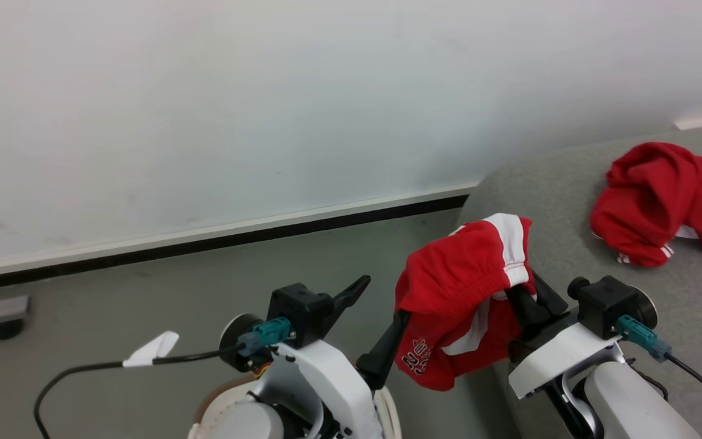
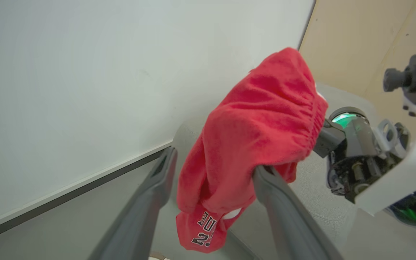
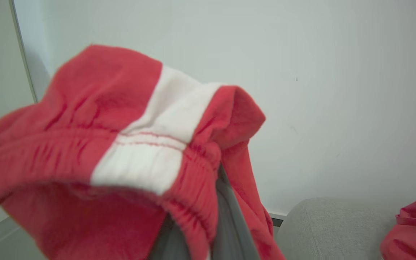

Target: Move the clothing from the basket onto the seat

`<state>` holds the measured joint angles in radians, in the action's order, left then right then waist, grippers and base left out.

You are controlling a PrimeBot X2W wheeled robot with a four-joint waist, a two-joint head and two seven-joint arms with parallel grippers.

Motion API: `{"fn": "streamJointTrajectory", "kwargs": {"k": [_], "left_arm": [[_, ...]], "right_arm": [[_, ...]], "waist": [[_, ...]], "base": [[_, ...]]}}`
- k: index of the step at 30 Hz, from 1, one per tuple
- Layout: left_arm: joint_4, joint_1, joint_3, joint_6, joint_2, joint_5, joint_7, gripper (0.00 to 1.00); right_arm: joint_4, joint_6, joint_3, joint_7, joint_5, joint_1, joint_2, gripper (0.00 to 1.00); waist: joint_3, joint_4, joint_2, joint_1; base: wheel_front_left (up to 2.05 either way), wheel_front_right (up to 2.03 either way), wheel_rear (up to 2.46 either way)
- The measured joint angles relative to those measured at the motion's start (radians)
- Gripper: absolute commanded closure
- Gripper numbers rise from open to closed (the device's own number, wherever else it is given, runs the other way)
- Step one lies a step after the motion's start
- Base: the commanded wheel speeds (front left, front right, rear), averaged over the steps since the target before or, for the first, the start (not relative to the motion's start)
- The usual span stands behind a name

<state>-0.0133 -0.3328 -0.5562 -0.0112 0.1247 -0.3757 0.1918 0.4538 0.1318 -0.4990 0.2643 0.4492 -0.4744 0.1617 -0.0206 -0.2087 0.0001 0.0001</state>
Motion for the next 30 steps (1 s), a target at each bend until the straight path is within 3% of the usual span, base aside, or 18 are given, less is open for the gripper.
{"fn": "streamJointTrajectory", "kwargs": {"k": [16,25,30], "left_arm": [[0.016,0.001,-0.038,-0.003,-0.009,0.0,-0.017,0.0],[0.011,-0.056,-0.076,-0.03,-0.007,0.024,-0.007,0.0],[-0.002,-0.107,-0.087,-0.043,0.01,0.049,0.009,0.0]], "right_arm": [[-0.085,0.0,0.069,0.0,-0.013,0.044,0.043,1.0],[-0.141,0.0,0.196,0.0,-0.024,0.057,0.037,1.0],[-0.174,0.0,0.287,0.0,-0.038,-0.029,0.04,1.0]], "waist": [[0.055,-0.206,0.0,-0.0001],[0.17,-0.23,0.0,0.0],[0.264,-0.221,0.0,0.0001]], "base": [[0.0,0.0,0.0],[0.0,0.0,0.0],[0.0,0.0,0.0]]}}
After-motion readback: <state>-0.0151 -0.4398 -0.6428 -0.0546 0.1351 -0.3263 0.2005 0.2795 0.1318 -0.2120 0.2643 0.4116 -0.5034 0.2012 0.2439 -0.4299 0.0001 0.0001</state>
